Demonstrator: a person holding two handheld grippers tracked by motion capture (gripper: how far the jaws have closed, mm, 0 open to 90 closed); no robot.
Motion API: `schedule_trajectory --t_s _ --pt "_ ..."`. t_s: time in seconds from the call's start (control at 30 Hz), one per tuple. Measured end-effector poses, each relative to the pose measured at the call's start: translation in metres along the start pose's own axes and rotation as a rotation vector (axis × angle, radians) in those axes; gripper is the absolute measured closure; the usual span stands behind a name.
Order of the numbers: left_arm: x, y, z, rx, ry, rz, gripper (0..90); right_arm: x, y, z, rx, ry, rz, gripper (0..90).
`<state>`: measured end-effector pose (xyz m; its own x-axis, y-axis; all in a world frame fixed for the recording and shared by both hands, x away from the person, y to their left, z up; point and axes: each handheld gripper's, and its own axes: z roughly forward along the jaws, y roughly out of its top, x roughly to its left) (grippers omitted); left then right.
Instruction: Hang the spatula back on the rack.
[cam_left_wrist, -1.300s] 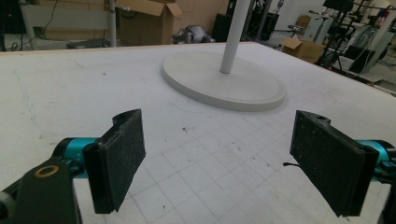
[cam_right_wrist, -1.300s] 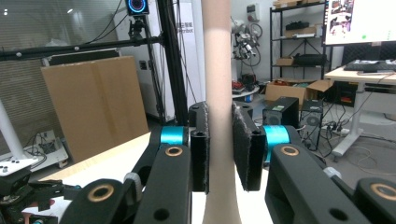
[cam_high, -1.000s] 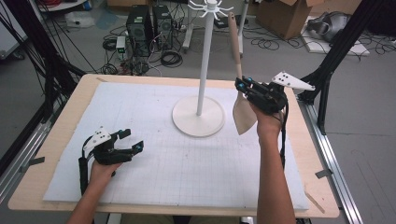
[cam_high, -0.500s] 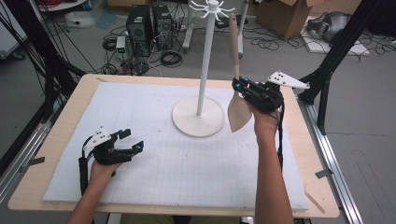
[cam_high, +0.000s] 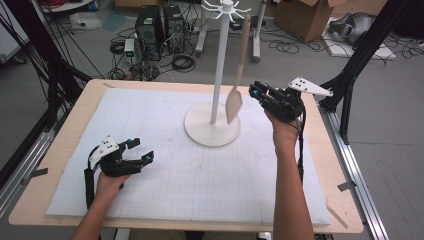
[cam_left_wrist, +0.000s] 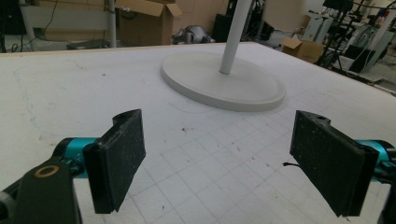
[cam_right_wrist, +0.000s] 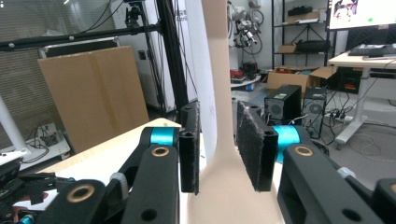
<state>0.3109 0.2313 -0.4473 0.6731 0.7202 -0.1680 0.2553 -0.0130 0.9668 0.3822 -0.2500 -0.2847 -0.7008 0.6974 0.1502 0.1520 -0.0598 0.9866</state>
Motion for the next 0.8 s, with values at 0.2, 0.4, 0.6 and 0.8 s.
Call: schedule_trajectory --t_s 0.2,0.4,0.6,0.8 --pt "0.000 0.001 -0.001 -0.009 -0.002 -0.001 18.2 0.004 -0.007 -0.008 0.012 -0.028 -0.016 62.1" --pt "0.000 0.001 -0.002 -0.009 -0.014 0.007 18.1 0.008 -0.029 -0.015 0.117 -0.122 -0.071 39.4" --pt "-0.002 0.002 -0.002 -0.010 -0.021 0.008 18.0 0.020 -0.058 -0.029 0.235 -0.204 -0.160 26.8" --pt "-0.003 0.001 -0.002 -0.021 -0.027 0.004 18.0 0.027 -0.092 -0.056 0.260 -0.232 -0.185 20.8"
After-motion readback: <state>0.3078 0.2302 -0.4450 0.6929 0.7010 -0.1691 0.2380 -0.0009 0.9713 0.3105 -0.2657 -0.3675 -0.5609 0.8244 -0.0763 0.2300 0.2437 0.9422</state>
